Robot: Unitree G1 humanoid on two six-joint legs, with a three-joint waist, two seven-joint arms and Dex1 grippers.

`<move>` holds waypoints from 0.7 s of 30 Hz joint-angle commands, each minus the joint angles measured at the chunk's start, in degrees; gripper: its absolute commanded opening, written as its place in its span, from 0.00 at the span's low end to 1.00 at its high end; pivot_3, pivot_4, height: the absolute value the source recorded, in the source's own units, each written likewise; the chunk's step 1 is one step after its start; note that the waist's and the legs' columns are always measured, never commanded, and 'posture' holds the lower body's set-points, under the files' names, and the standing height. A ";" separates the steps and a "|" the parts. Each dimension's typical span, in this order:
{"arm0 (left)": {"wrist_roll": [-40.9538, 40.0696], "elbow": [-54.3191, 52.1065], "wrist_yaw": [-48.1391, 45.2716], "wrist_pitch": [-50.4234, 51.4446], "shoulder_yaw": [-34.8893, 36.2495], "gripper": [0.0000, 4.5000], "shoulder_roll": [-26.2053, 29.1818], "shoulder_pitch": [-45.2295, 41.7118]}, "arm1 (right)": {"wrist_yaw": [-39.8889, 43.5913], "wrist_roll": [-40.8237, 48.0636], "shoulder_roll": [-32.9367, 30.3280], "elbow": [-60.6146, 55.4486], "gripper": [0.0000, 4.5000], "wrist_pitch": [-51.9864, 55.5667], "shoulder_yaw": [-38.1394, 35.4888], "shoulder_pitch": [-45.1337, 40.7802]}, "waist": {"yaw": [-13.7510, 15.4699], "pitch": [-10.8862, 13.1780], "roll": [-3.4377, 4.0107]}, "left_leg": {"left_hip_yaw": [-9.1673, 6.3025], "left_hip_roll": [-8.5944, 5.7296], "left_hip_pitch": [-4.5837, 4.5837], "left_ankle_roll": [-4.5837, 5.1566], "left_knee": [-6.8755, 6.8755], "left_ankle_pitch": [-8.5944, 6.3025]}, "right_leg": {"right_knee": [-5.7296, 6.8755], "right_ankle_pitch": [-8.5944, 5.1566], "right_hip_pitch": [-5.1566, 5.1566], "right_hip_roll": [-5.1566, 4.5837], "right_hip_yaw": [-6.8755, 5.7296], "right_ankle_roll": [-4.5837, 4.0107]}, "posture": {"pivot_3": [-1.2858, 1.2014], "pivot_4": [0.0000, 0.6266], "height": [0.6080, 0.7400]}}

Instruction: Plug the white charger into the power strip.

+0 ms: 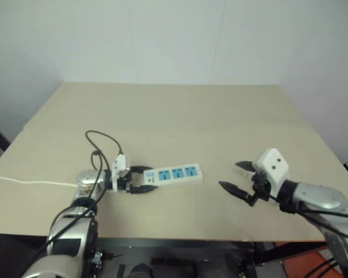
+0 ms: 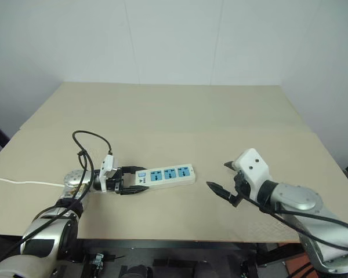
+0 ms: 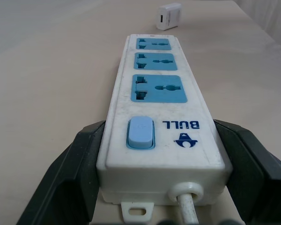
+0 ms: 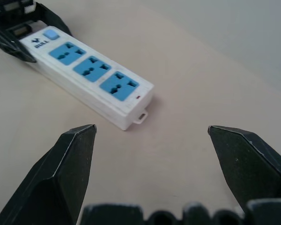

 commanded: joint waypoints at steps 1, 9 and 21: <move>0.89 -0.28 -2.26 0.48 -1.74 0.72 -0.56 -1.53 | 3.10 1.50 -6.53 2.20 1.00 8.93 3.51 -9.66 | -0.05 0.00 0.01 | -0.02 0.01 0.00 0.00 -0.01 0.00 | -0.02 0.01 0.01 0.01 -0.03 -0.03 | 0.52 0.24 1.00; -0.21 -1.24 -2.56 1.74 -8.23 0.72 -1.89 -2.83 | 21.30 -11.51 -14.91 27.26 1.00 16.88 39.12 -44.47 | -0.05 0.03 0.04 | -0.07 0.03 -0.26 0.00 -0.04 0.00 | -0.09 0.06 -0.25 -0.02 -0.12 -0.20 | 0.52 0.24 1.00; -4.49 -3.40 -2.56 2.30 -12.75 0.72 -2.72 -2.03 | 36.32 -29.84 -3.96 55.12 1.00 6.11 58.54 -56.77 | 0.10 0.03 0.09 | -0.11 -0.02 -1.10 0.00 0.46 0.00 | 0.33 0.12 -1.10 -0.04 -0.16 -0.27 | 0.52 0.24 1.00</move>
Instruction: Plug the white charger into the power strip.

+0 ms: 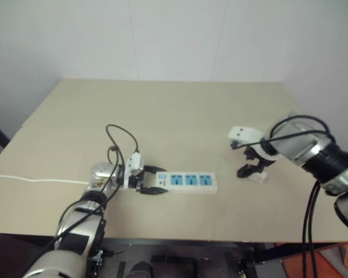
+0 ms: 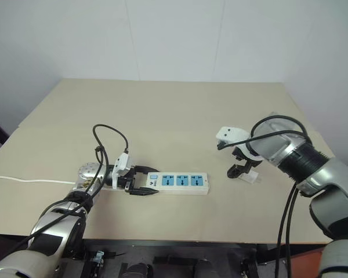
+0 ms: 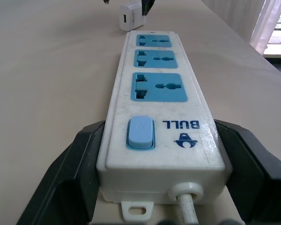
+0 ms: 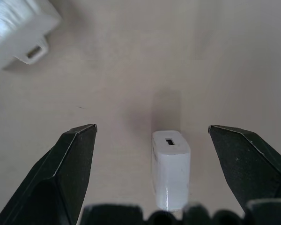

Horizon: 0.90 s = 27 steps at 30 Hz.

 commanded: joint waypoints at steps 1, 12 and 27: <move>-0.41 -1.02 -0.63 0.39 -2.02 0.72 -0.39 0.83 | 1.59 -4.72 0.83 3.68 1.00 -3.48 0.16 -0.47 | -0.01 0.00 0.01 | -0.01 0.00 0.01 0.00 0.00 0.00 | 0.01 0.00 0.00 0.01 -0.01 0.00 | 0.52 0.24 1.00; -1.57 -1.29 -0.63 0.20 -3.08 0.72 0.05 1.05 | 4.05 -9.71 5.92 15.94 1.00 -7.10 -3.30 1.26 | -0.12 0.00 0.02 | -0.02 -0.01 0.04 0.00 0.01 0.00 | 0.04 0.01 0.02 0.01 -0.01 -0.01 | 0.52 0.24 1.00; -1.80 -1.24 -0.63 0.19 -3.39 0.72 0.54 1.58 | 5.34 -13.68 8.68 22.03 0.49 -7.84 -8.19 1.64 | -0.31 -0.01 0.05 | -0.02 -0.01 0.07 0.00 0.01 0.00 | 0.08 0.01 0.03 0.01 0.00 -0.02 | 0.52 0.24 1.00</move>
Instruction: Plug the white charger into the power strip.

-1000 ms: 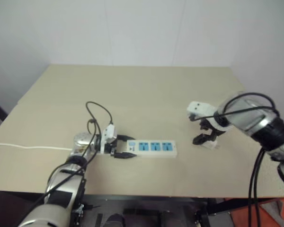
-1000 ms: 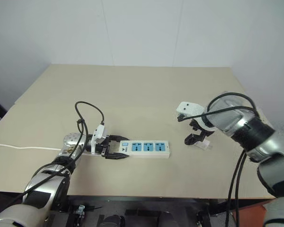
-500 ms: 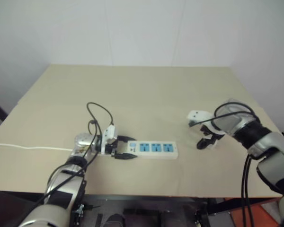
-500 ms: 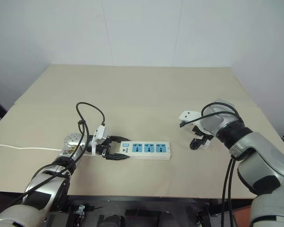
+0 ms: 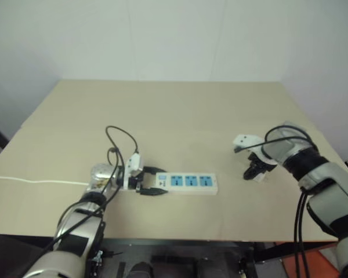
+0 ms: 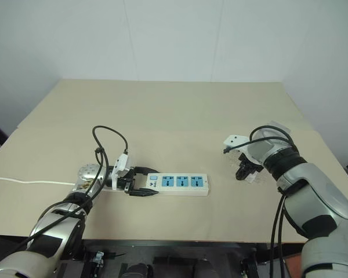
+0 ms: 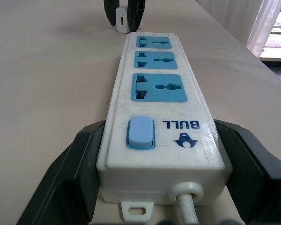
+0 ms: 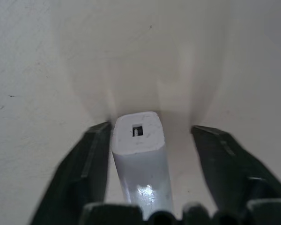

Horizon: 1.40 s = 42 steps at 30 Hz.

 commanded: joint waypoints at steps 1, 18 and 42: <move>1.03 -0.61 -0.65 -0.15 -1.21 0.72 0.04 0.86 | 0.81 -1.15 0.02 0.59 0.42 -0.32 -2.76 -0.80 | -0.01 0.00 0.00 | 0.00 0.00 0.00 0.00 0.00 0.00 | 0.00 0.00 0.00 0.00 0.00 0.00 | 0.52 0.24 1.00; -0.61 -2.24 -0.65 1.42 -2.85 0.72 1.22 1.24 | -3.78 9.59 0.56 -19.38 0.25 -0.56 -28.62 4.08 | -0.09 0.01 0.05 | -0.04 0.00 0.02 0.00 0.00 0.00 | 0.02 0.00 0.03 0.02 0.00 0.00 | 0.52 0.24 1.00; -3.36 -3.60 -0.65 1.20 -6.45 0.72 0.48 0.90 | -3.27 33.06 28.55 -23.95 0.25 -35.41 -44.20 30.71 | -0.12 0.00 0.06 | -0.18 -0.03 0.16 0.01 0.04 0.00 | 0.05 0.02 0.25 0.02 -0.08 -0.01 | 0.52 0.24 1.00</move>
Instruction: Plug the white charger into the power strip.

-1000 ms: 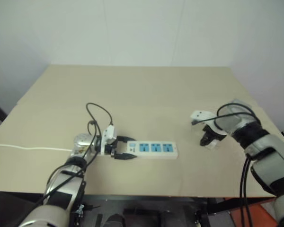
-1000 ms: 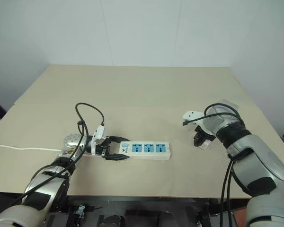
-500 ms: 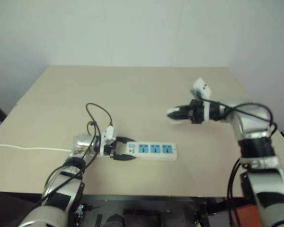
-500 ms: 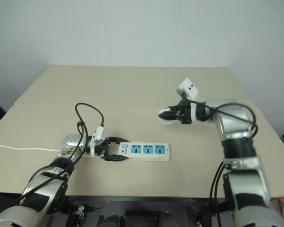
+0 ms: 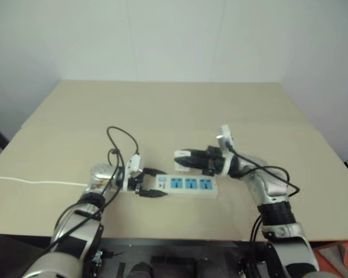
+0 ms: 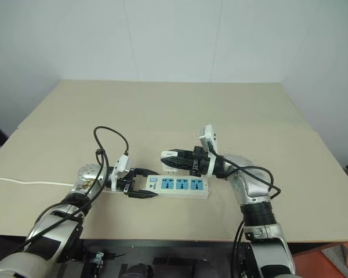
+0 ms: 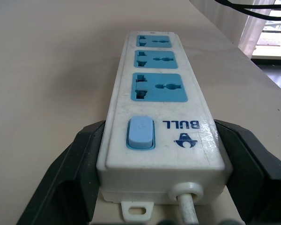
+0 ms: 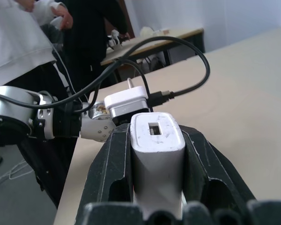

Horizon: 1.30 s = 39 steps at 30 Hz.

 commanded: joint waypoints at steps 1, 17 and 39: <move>0.33 -0.81 -0.64 -0.45 -1.54 0.72 -0.93 -0.12 | 0.82 -1.77 1.35 4.19 0.25 -7.27 1.95 -0.22 | 0.00 0.00 0.00 | 0.00 0.00 0.00 0.00 0.00 0.00 | 0.00 0.00 0.00 0.00 0.00 0.00 | 0.52 0.24 1.00; 0.55 -0.44 -0.64 -0.80 -1.64 0.72 -1.36 -0.24 | 2.38 -4.21 1.49 16.09 0.25 -16.97 3.47 -2.89 | 0.09 0.00 0.01 | 0.00 -0.01 0.00 0.00 0.00 0.00 | -0.01 0.00 0.01 0.00 0.00 0.00 | 0.52 0.24 1.00; 0.84 0.04 -0.64 -0.79 -1.10 0.72 -1.04 -0.27 | 3.21 -5.94 1.37 17.45 0.25 -21.14 5.01 -0.54 | 0.07 -0.01 0.02 | 0.00 -0.01 0.01 0.00 0.00 0.00 | -0.01 0.00 0.02 0.00 0.00 0.00 | 0.52 0.24 1.00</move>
